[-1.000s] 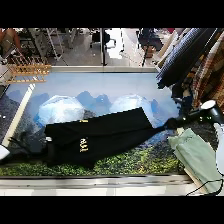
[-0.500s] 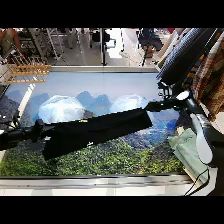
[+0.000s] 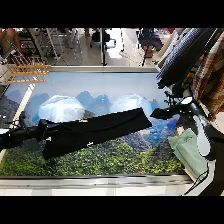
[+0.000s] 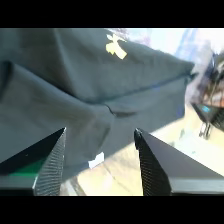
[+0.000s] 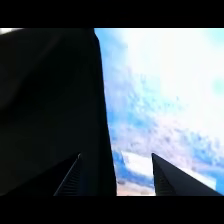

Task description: Fold the clothes and pants, and hang the long-sleeved shirts on hangers.

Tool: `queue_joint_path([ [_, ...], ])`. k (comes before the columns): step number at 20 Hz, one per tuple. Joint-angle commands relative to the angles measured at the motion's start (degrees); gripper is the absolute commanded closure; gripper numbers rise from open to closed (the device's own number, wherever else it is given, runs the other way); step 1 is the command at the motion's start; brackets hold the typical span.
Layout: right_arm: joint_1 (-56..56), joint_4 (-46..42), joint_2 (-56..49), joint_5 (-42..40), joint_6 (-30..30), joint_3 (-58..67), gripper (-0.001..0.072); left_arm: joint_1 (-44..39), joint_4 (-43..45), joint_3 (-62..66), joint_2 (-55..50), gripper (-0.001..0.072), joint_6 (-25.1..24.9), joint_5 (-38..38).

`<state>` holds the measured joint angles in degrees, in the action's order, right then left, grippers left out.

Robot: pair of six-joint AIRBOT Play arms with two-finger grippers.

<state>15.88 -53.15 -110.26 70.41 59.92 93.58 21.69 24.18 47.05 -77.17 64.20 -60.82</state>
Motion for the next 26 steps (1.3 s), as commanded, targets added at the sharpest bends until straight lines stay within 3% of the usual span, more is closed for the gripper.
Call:
queue_joint_path([
  [1, 0.4, 3.5, -3.7, 4.2, -2.8, 0.1, 0.0201, -2.3, -0.3, 0.0, 0.4, 0.0354, -0.6, -0.3],
  [3, -1.0, 7.4, -6.0, 5.1, -4.5, 0.1, 0.0207, -4.1, -0.2, 0.0, 0.4, 0.0477, -0.6, -0.3],
  [5, -3.1, 10.6, -8.0, 6.9, -7.1, 0.4, 0.0273, -6.2, -0.2, 0.0, 0.4, 0.0544, -3.4, 0.2],
  [6, -4.2, 10.5, -8.6, 7.8, -8.2, 1.4, 0.0378, -7.1, 0.2, 0.0, 0.4, 0.0662, -4.9, 0.6],
  [7, -4.8, 9.4, -8.5, 8.3, -9.3, 2.6, 0.0599, -7.9, 0.7, 0.0, 0.4, 0.0704, -5.1, 1.2],
  [8, -5.0, 7.2, -8.0, 8.9, -9.6, 4.3, 0.0697, -8.6, 0.9, 0.0, 0.4, 0.0704, -5.1, 1.5],
  [9, -4.8, 3.5, -7.0, 9.0, -8.7, 5.8, 0.0698, -9.4, 1.4, 0.0, 0.4, 0.0704, -5.1, 1.5],
  [11, -3.8, -10.4, -2.2, 5.3, -1.6, 7.4, 0.0699, -11.8, 4.9, 0.0, 0.4, 0.0705, -3.7, 1.5],
  [14, -1.6, -33.4, 7.9, 0.3, 12.3, 7.4, 0.07, -18.2, 12.6, 0.0, 0.1, 0.0704, 3.9, 5.6],
  [16, -0.5, -31.6, 13.0, 1.6, 12.4, 7.4, 0.0699, -23.5, 12.0, 0.0, -1.6, 0.0704, 5.3, 10.3],
  [20, -6.8, -16.3, 17.9, 5.8, 9.8, 7.4, 0.0699, -31.5, 9.6, 0.0, -7.8, 0.0705, 5.3, 16.9],
  [24, -22.5, -13.7, 19.1, 9.7, 15.0, 7.1, 0.0699, -23.9, 10.5, 1.7, -3.0, 0.0704, 4.5, 10.6],
  [26, -32.4, -13.8, 19.0, 4.3, 18.2, 5.2, 0.0699, -15.9, 10.5, 3.6, 3.7, 0.0704, 4.4, 4.7],
])
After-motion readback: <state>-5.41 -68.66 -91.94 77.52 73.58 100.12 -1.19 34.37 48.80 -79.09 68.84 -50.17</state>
